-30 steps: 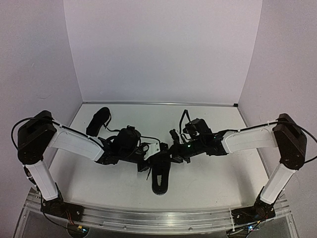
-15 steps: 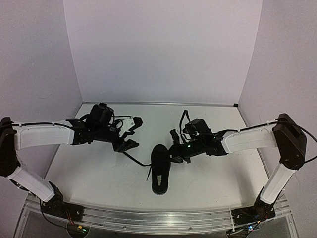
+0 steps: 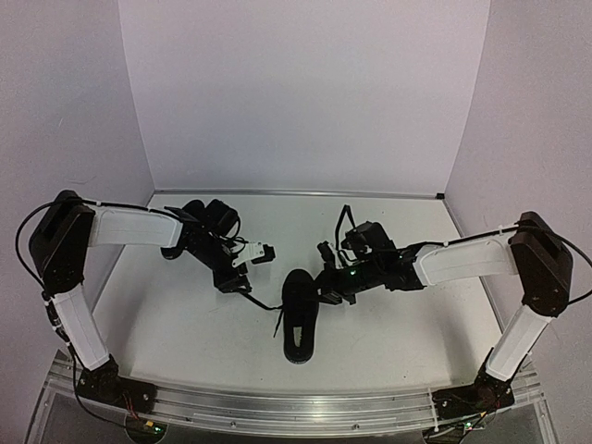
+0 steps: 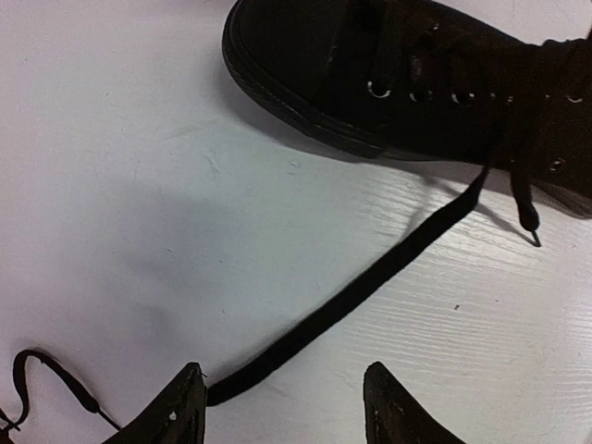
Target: Tie the shoes
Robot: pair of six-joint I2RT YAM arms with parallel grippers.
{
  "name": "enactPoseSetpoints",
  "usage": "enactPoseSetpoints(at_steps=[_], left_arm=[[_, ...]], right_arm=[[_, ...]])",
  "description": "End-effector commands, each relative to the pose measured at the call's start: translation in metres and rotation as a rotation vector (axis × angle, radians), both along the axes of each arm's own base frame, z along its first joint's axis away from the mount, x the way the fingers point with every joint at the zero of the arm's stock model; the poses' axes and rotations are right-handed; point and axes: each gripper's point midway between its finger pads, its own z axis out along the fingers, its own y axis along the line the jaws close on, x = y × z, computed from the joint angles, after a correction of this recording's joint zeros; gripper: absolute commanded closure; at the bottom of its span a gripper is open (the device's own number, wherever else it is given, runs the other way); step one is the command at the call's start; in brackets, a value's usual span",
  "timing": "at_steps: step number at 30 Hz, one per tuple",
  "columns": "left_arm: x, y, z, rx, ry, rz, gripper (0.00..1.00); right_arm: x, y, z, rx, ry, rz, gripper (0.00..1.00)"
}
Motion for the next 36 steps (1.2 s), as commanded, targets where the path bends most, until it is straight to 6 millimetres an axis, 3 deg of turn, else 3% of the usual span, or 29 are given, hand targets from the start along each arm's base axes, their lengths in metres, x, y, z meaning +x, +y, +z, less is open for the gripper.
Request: enactPoseSetpoints(at_steps=[1, 14, 17, 20, 25, 27, 31, 36], left_arm=[[0.015, -0.003, -0.005, 0.042, -0.010, -0.059, 0.43], [0.003, -0.004, -0.046, 0.086, 0.116, -0.111, 0.43], [0.000, -0.001, -0.052, 0.115, 0.154, -0.102, 0.54], [-0.003, 0.003, -0.047, 0.117, 0.158, -0.082, 0.77], [-0.006, 0.004, -0.016, 0.046, 0.087, -0.033, 1.00], [-0.009, 0.002, 0.002, 0.001, 0.049, -0.020, 1.00], [-0.009, -0.003, 0.062, -0.120, -0.075, 0.036, 1.00], [-0.043, -0.016, 0.129, -0.253, -0.180, -0.006, 1.00]], right_arm=[[0.004, 0.004, 0.007, 0.013, -0.021, -0.011, 1.00], [0.004, 0.004, 0.002, 0.005, -0.013, -0.013, 1.00], [0.004, 0.004, 0.000, 0.001, -0.011, -0.014, 1.00], [0.005, 0.004, 0.000, -0.001, -0.013, -0.016, 1.00], [0.005, 0.004, -0.003, -0.007, -0.013, -0.016, 1.00], [0.005, 0.004, -0.004, -0.009, -0.012, -0.015, 1.00], [0.006, 0.004, -0.006, -0.013, -0.012, -0.018, 1.00], [0.007, 0.003, -0.007, -0.018, -0.014, -0.022, 1.00]])
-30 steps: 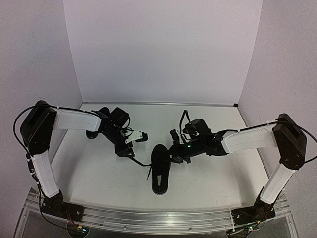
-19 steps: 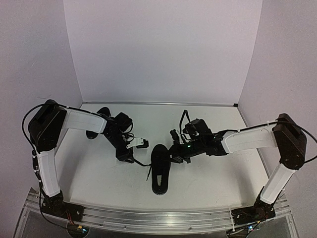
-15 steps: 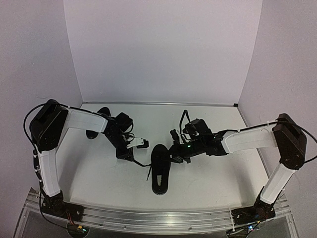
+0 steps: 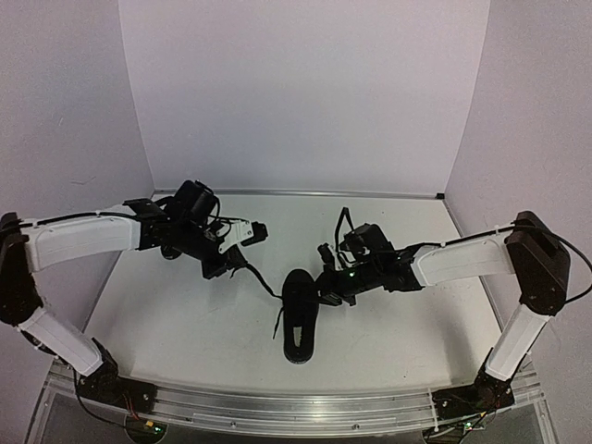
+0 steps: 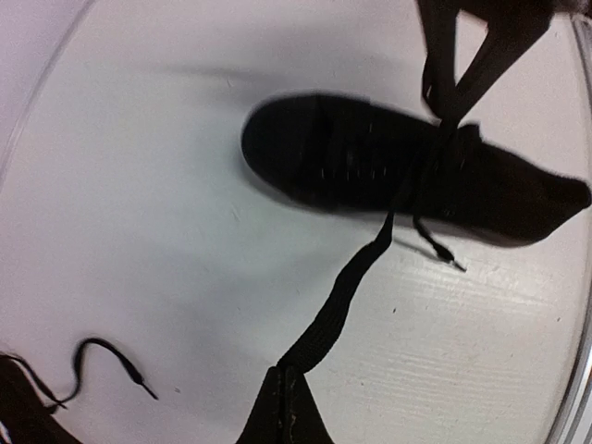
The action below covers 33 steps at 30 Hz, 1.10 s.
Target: Tie the shoes
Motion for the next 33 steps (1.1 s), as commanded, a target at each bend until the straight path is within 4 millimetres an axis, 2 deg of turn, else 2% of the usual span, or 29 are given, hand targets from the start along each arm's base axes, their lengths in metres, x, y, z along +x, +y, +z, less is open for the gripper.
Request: enactPoseSetpoints(at_steps=[1, 3, 6, 10, 12, 17, 25, 30, 33], left_arm=[[-0.027, -0.016, 0.073, -0.178, -0.109, -0.020, 1.00], [-0.046, -0.019, 0.090, -0.215, -0.122, -0.053, 1.00], [-0.073, -0.024, 0.099, -0.235, -0.083, -0.096, 1.00], [-0.105, -0.029, 0.087, -0.170, -0.003, -0.135, 1.00], [-0.119, -0.027, 0.071, -0.108, 0.039, -0.136, 1.00], [-0.132, -0.010, 0.040, -0.033, 0.105, -0.076, 1.00], [-0.148, 0.018, 0.008, 0.130, 0.201, 0.005, 1.00], [-0.166, 0.010, 0.007, 0.150, 0.247, -0.035, 1.00], [-0.180, -0.005, 0.007, 0.162, 0.255, -0.101, 1.00]], right_arm=[[0.005, 0.005, 0.002, 0.003, -0.021, -0.010, 1.00], [0.006, 0.005, 0.002, 0.001, -0.023, -0.012, 1.00], [0.007, 0.005, 0.002, -0.003, -0.026, -0.019, 1.00], [0.009, 0.005, 0.002, -0.006, -0.027, -0.022, 1.00], [0.009, 0.004, 0.003, -0.009, -0.029, -0.023, 1.00], [0.009, 0.003, 0.005, -0.013, -0.034, -0.024, 1.00], [0.010, 0.004, 0.006, -0.020, -0.037, -0.025, 1.00], [0.011, 0.004, 0.005, -0.023, -0.038, -0.025, 1.00], [0.012, 0.004, 0.005, -0.024, -0.040, -0.025, 1.00]])
